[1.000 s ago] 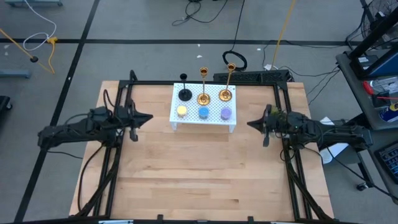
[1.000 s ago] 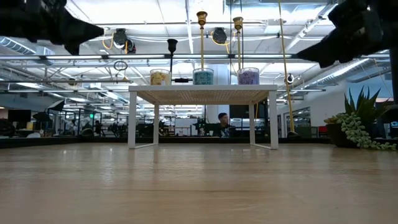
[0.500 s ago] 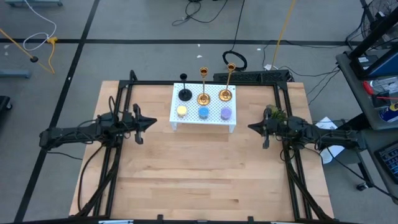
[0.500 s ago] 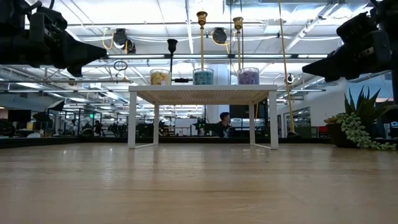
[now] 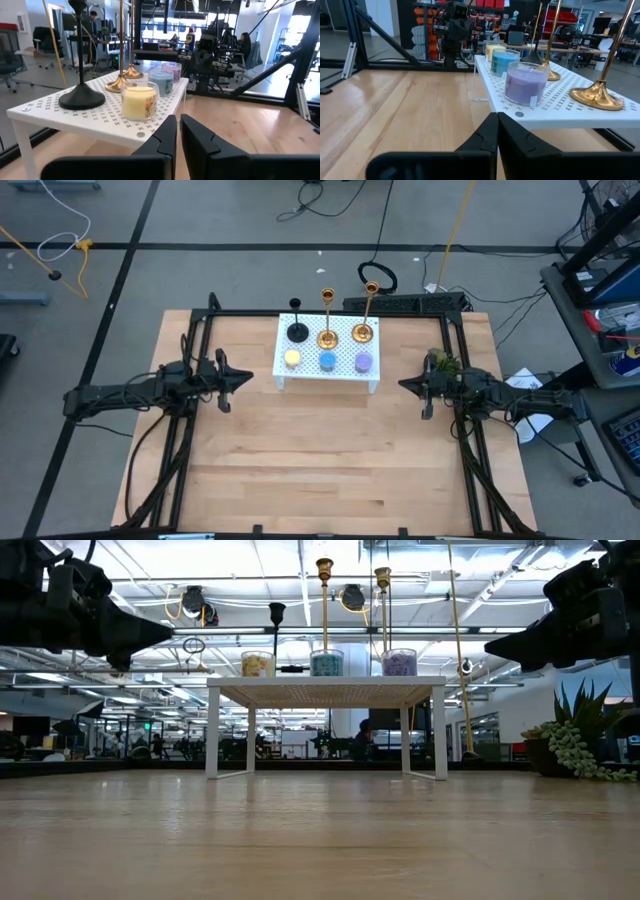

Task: Pick & Place candle stick holders
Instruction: Return to Home Position

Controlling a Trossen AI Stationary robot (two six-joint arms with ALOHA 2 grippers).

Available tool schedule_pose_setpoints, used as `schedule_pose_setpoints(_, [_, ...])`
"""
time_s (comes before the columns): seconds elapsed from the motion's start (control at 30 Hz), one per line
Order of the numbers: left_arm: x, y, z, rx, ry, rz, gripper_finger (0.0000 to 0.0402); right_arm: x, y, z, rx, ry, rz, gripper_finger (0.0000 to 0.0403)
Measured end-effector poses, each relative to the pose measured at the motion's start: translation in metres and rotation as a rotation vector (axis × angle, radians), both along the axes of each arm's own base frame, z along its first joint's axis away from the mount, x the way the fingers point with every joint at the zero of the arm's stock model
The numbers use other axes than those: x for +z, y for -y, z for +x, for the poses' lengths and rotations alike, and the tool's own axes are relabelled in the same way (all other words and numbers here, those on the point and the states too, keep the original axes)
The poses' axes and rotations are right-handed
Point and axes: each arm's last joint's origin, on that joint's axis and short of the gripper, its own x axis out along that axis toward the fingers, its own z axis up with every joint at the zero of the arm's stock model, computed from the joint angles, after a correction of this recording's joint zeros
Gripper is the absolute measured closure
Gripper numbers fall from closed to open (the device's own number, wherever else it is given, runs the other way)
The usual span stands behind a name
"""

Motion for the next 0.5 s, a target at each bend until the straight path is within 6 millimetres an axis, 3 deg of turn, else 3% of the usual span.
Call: schedule_pose_setpoints(0.5, [-0.0003, 0.0, 0.0, 0.0, -0.003, -0.001, 0.0369, -0.0003, 0.0001, 0.0, -0.004, 0.005, 0.049, 0.0401])
